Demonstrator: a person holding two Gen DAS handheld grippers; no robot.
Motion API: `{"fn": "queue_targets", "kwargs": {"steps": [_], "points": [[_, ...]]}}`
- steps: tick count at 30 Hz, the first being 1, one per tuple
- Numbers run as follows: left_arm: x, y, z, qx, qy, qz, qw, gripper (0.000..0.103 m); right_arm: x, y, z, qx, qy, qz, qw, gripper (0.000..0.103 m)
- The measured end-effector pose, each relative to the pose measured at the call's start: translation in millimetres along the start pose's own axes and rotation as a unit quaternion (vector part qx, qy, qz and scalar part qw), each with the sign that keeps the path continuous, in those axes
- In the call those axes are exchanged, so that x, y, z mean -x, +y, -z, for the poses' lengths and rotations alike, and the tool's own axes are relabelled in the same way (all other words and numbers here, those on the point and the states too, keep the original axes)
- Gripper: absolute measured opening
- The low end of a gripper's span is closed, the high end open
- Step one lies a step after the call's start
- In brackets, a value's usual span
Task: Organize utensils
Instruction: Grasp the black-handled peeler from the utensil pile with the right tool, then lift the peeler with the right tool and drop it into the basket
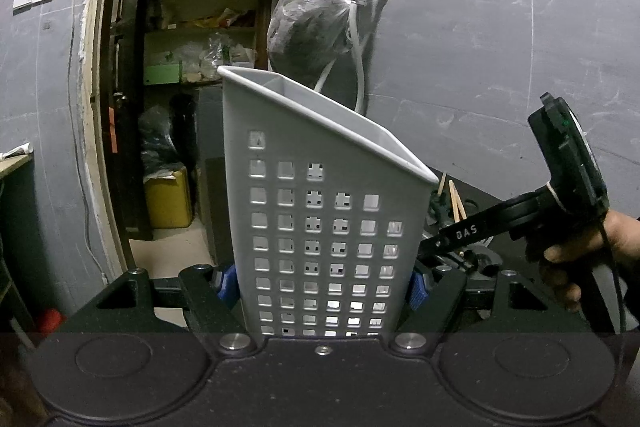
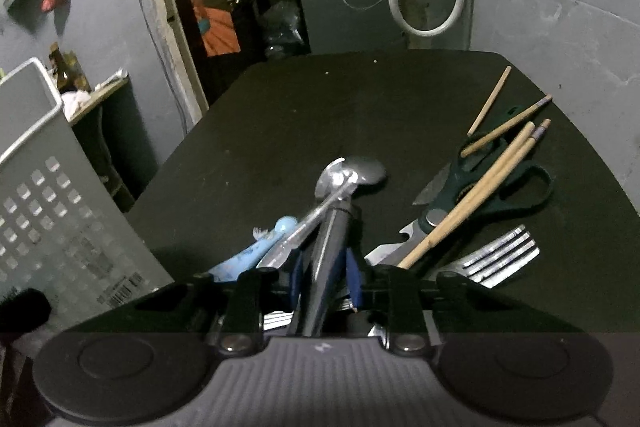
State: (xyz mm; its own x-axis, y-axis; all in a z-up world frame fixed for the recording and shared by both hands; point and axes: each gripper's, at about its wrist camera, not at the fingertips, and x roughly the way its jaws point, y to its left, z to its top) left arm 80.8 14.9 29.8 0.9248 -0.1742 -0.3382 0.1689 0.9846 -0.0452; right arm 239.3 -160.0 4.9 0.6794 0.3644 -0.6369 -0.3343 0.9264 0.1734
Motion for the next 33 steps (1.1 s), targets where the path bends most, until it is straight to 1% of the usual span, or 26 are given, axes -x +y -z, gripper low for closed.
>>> {"fn": "queue_targets", "kwargs": {"steps": [6, 7, 8, 11, 14, 16, 20, 23, 25, 27, 30, 33], "points": [[-2.0, -2.2, -0.5, 0.006, 0.002, -0.003, 1.0, 0.077, -10.1, 13.5, -7.9, 0.025, 0.004, 0.024, 0.999, 0.03], [-2.3, -2.0, -0.8, 0.006, 0.002, -0.003, 1.0, 0.077, -11.8, 15.4, -9.2, 0.029, 0.005, 0.027, 0.999, 0.028], [-1.9, -2.3, -0.5, 0.007, 0.002, -0.003, 1.0, 0.077, -12.3, 16.5, -8.8, 0.027, 0.004, 0.029, 0.999, 0.021], [-1.3, -2.3, 0.0, 0.008, 0.002, -0.005, 1.0, 0.076, -8.1, 16.2, -6.5, 0.019, -0.004, 0.029, 0.999, 0.02], [0.2, -2.4, 1.1, 0.009, 0.0, -0.003, 1.0, 0.076, 7.1, 9.7, -2.5, 0.001, -0.023, 0.02, 1.0, 0.02], [1.9, -2.1, 1.9, 0.011, -0.001, -0.001, 0.9999, 0.076, 23.0, 3.6, 1.1, -0.013, -0.044, 0.011, 0.999, 0.02], [5.6, -1.3, 2.1, 0.017, -0.002, 0.003, 0.9998, 0.076, 66.8, -0.3, 17.5, -0.029, -0.119, -0.002, 0.993, 0.02], [9.2, -0.8, 3.2, 0.018, -0.002, 0.004, 0.9998, 0.076, 101.1, 3.0, 33.1, -0.038, -0.186, -0.007, 0.982, 0.02], [12.4, -2.1, 4.3, 0.016, -0.002, 0.005, 0.9999, 0.076, 123.6, 11.0, 40.7, -0.03, -0.235, -0.004, 0.971, 0.02], [16.5, -3.4, 5.8, 0.013, -0.002, 0.006, 0.9999, 0.076, 142.8, 20.2, 40.9, -0.018, -0.277, -0.001, 0.961, 0.02], [23.1, -4.7, 7.9, 0.014, -0.004, 0.007, 0.9999, 0.076, 167.5, 34.0, 29.7, 0.001, -0.32, -0.015, 0.947, 0.02], [28.8, -5.0, 9.4, 0.017, -0.005, 0.008, 0.9998, 0.076, 186.7, 53.8, 11.8, 0.033, -0.345, -0.032, 0.937, 0.02]]}}
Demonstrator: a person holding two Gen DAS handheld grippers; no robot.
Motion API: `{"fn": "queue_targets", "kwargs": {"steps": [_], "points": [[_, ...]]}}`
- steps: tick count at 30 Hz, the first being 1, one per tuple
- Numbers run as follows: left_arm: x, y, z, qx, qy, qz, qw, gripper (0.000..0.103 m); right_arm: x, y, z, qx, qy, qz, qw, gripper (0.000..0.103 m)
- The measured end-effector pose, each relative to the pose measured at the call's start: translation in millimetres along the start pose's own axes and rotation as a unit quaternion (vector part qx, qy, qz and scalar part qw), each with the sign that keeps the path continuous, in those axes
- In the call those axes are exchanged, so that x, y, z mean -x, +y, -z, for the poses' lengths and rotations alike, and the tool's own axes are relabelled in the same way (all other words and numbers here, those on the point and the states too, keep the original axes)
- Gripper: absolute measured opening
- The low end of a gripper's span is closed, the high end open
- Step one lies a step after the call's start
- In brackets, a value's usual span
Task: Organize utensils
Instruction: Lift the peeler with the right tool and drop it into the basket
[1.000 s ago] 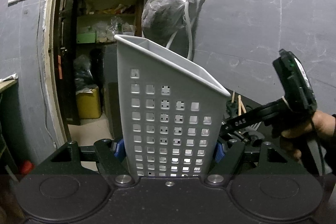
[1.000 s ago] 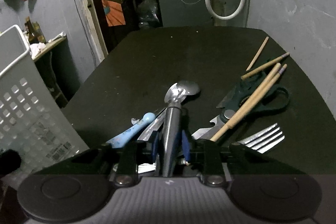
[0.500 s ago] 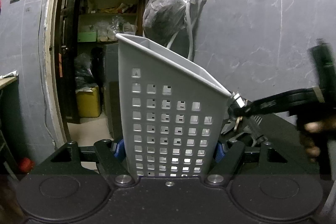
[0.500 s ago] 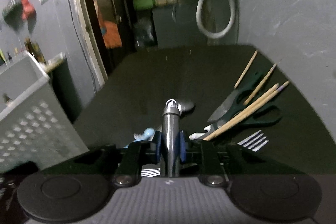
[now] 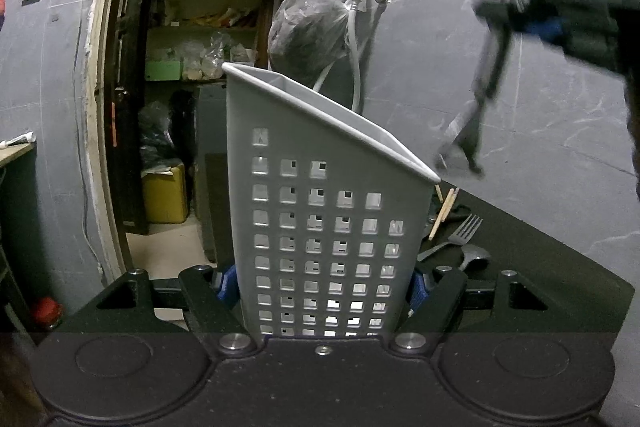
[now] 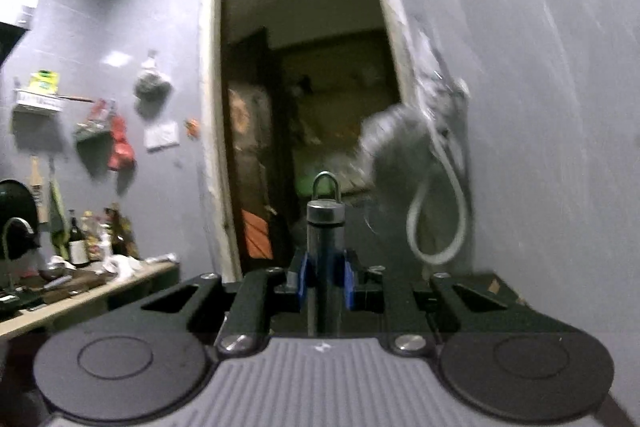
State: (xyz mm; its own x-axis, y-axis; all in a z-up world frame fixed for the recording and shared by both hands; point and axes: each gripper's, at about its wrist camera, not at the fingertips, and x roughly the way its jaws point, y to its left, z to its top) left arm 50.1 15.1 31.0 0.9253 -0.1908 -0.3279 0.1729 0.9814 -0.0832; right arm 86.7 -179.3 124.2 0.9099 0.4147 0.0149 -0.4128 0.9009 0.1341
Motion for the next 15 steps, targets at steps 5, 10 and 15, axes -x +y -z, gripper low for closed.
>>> {"fn": "queue_targets", "kwargs": {"steps": [5, 10, 15], "points": [[10.0, -1.2, 3.3, 0.0, -0.001, 0.003, 1.0, 0.076, 9.9, 33.3, -27.6, 0.024, -0.04, -0.045, 0.998, 0.02], [15.6, -1.7, 4.7, 0.0, -0.002, 0.007, 1.0, 0.076, 9.7, 63.6, -37.6, 0.026, -0.07, -0.103, 0.992, 0.02], [16.2, 0.7, 4.7, 0.003, -0.004, 0.007, 1.0, 0.076, -1.6, 83.9, -26.5, 0.031, -0.052, -0.15, 0.987, 0.02]]}}
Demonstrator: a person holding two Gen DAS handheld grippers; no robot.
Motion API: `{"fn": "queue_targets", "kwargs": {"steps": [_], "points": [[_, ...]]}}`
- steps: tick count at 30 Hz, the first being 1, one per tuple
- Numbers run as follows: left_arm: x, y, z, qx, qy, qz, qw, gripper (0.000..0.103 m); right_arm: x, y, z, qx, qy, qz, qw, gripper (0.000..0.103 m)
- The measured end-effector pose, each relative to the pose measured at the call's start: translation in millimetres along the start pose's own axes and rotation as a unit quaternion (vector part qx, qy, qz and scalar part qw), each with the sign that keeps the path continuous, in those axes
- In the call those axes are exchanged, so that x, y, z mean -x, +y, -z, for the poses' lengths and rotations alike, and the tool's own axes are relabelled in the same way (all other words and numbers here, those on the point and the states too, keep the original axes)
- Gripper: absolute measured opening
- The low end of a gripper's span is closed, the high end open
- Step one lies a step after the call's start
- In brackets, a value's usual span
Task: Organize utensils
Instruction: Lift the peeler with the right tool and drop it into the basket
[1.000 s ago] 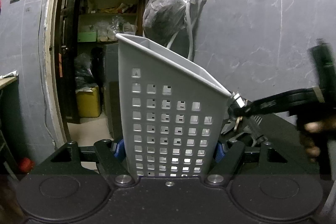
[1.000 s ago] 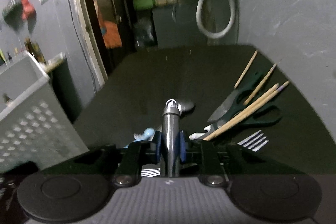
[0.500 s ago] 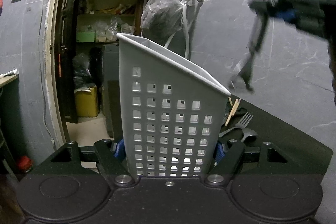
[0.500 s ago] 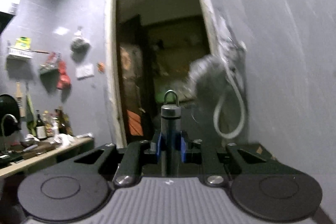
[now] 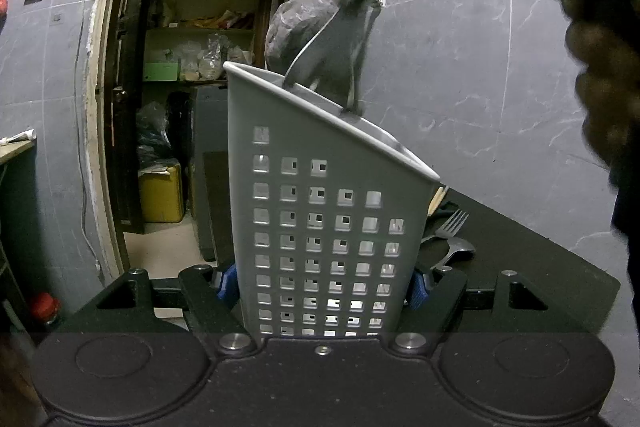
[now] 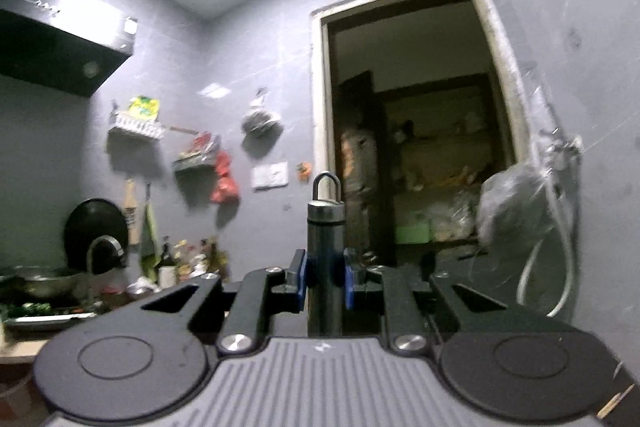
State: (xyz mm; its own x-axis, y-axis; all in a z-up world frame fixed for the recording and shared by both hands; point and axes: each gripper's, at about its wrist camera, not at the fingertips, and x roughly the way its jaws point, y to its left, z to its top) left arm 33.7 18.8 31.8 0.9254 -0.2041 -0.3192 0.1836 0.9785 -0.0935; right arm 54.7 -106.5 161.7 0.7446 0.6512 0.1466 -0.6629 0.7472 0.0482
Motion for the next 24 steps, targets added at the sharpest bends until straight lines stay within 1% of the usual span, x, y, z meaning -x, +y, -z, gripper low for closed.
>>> {"fn": "queue_targets", "kwargs": {"steps": [2, 6, 15, 20, 21, 23, 24], "points": [[-0.3, 0.6, 0.0, 0.0, 0.0, 0.001, 1.0, 0.076, -1.9, 4.3, 9.7, -0.002, 0.015, -0.012, 1.0, 0.02], [0.4, 0.9, 1.3, 0.002, -0.002, 0.001, 1.0, 0.076, -3.4, 10.9, 28.0, 0.0, 0.04, -0.015, 0.999, 0.02], [0.3, -0.3, 5.0, -0.002, -0.004, -0.002, 1.0, 0.076, -3.8, 14.3, 63.2, 0.001, 0.102, 0.005, 0.995, 0.021], [1.6, -2.2, 6.8, -0.004, -0.004, -0.003, 1.0, 0.076, -3.5, 15.1, 71.4, 0.001, 0.114, 0.006, 0.993, 0.021], [0.5, -2.7, 6.9, -0.006, -0.001, -0.001, 1.0, 0.077, -2.8, 15.5, 72.2, 0.003, 0.113, 0.007, 0.994, 0.024], [1.7, -2.5, 6.9, -0.002, -0.001, 0.001, 1.0, 0.077, -2.2, 16.9, 72.2, 0.008, 0.113, 0.008, 0.994, 0.052], [2.0, -1.7, 6.5, -0.002, -0.001, 0.001, 1.0, 0.077, -0.6, 17.6, 72.6, 0.008, 0.11, 0.007, 0.994, 0.053]]}}
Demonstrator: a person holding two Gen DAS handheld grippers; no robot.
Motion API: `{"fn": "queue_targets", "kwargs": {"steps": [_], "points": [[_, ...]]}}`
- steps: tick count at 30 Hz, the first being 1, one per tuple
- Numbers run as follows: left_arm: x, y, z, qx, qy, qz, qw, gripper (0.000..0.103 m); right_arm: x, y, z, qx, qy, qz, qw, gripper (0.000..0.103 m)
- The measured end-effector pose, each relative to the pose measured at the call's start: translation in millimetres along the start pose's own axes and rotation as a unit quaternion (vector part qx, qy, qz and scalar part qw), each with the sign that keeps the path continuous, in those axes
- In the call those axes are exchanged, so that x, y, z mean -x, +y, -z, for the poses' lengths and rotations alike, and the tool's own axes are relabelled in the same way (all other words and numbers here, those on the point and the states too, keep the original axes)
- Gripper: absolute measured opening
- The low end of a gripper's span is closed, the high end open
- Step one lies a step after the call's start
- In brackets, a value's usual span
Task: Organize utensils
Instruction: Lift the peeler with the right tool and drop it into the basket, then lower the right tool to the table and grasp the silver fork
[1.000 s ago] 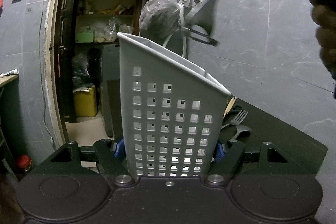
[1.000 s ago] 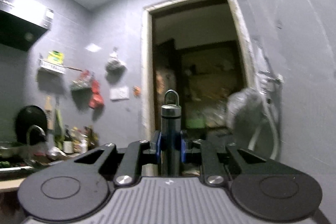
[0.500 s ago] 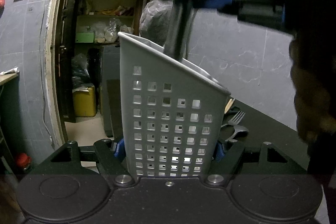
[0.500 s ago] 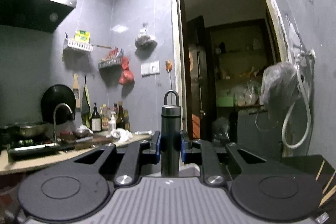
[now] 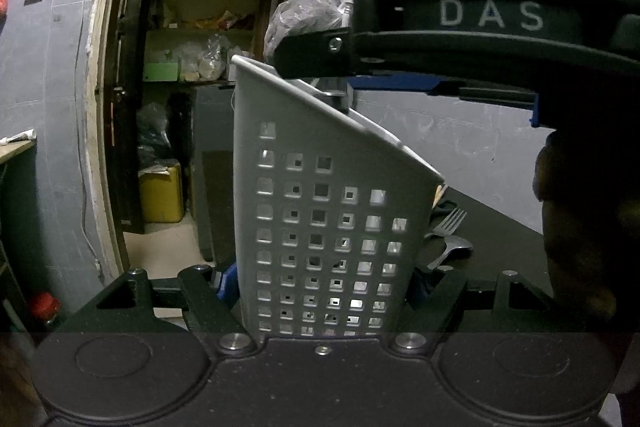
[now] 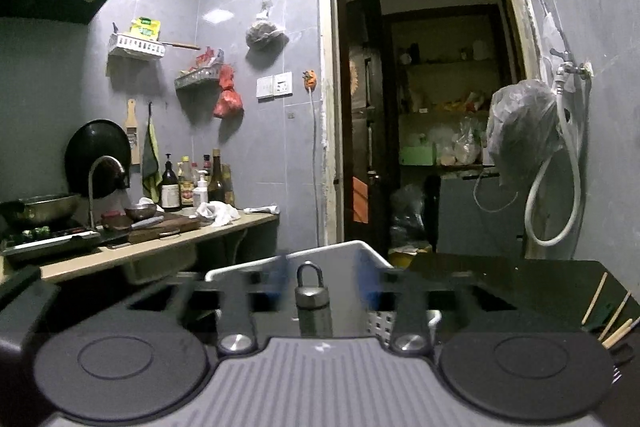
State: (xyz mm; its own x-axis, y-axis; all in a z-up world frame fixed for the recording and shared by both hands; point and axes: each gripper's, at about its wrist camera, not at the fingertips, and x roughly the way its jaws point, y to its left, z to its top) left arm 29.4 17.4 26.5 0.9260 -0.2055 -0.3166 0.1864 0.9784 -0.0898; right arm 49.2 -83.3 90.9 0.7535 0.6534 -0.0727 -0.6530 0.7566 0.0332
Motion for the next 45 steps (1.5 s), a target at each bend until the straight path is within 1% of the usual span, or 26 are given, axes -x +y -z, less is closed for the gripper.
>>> {"fn": "queue_targets", "kwargs": {"steps": [1, 3, 5, 6, 8, 11, 13, 17, 20, 22, 24, 27, 32, 36, 39, 42, 45], "points": [[0.1, 0.5, -0.3, 0.001, 0.0, 0.0, 1.0, 0.077, 1.2, 1.3, 0.1, 0.002, -0.002, 0.001, 1.0, 0.053], [0.7, 1.7, -0.9, 0.0, 0.0, 0.0, 1.0, 0.077, 4.9, 2.7, -0.1, 0.007, -0.01, 0.003, 1.0, 0.059], [0.2, 2.8, -1.2, 0.001, 0.0, -0.001, 1.0, 0.077, 11.5, 0.1, -0.6, 0.002, -0.022, 0.007, 1.0, 0.07], [0.2, 3.4, -1.3, 0.001, 0.0, 0.0, 1.0, 0.077, 15.3, -1.8, -1.0, -0.002, -0.029, 0.012, 0.999, 0.073], [0.6, 3.4, -1.3, 0.0, 0.0, 0.0, 1.0, 0.077, 23.7, -8.1, -1.5, -0.008, -0.044, 0.029, 0.999, 0.088], [-0.2, 2.0, -0.5, -0.002, -0.001, -0.001, 1.0, 0.077, 37.2, -21.1, 0.4, -0.02, -0.059, 0.068, 0.996, 0.1], [-0.2, 2.1, -0.1, -0.003, -0.002, 0.0, 1.0, 0.077, 45.9, -30.8, 3.3, -0.03, -0.066, 0.096, 0.993, 0.103], [-0.2, 2.3, 0.2, -0.003, -0.002, 0.0, 1.0, 0.077, 60.4, -52.9, 13.1, -0.054, -0.069, 0.158, 0.983, 0.103], [-0.4, 2.7, 0.3, -0.003, -0.003, 0.0, 1.0, 0.077, 66.8, -69.4, 25.1, -0.07, -0.056, 0.199, 0.976, 0.103], [-0.3, 2.9, 1.0, -0.003, -0.003, 0.001, 1.0, 0.077, 67.3, -80.5, 33.7, -0.079, -0.039, 0.224, 0.971, 0.103], [-0.6, 3.3, 1.1, -0.003, -0.003, 0.001, 1.0, 0.077, 63.8, -91.1, 44.6, -0.09, -0.007, 0.247, 0.965, 0.103], [-0.9, 3.4, 1.5, -0.003, -0.004, 0.001, 1.0, 0.077, 56.7, -104.1, 59.2, -0.107, 0.036, 0.269, 0.956, 0.103], [-1.4, 2.0, 2.7, -0.004, -0.006, -0.001, 1.0, 0.077, 45.3, -115.4, 82.0, -0.116, 0.097, 0.277, 0.949, 0.103], [-1.2, -0.1, 4.5, -0.006, -0.007, -0.003, 1.0, 0.077, 39.4, -121.0, 95.6, -0.127, 0.125, 0.27, 0.946, 0.103], [-1.2, -0.2, 4.6, -0.005, -0.007, -0.002, 1.0, 0.077, 33.2, -128.6, 99.7, -0.137, 0.142, 0.268, 0.943, 0.103], [-0.9, -0.2, 4.7, -0.004, -0.007, -0.001, 1.0, 0.077, 22.0, -140.0, 97.0, -0.139, 0.158, 0.259, 0.943, 0.103], [-1.1, -1.2, 5.5, -0.004, -0.007, -0.001, 1.0, 0.077, 11.8, -155.1, 92.8, -0.147, 0.175, 0.253, 0.94, 0.103]]}}
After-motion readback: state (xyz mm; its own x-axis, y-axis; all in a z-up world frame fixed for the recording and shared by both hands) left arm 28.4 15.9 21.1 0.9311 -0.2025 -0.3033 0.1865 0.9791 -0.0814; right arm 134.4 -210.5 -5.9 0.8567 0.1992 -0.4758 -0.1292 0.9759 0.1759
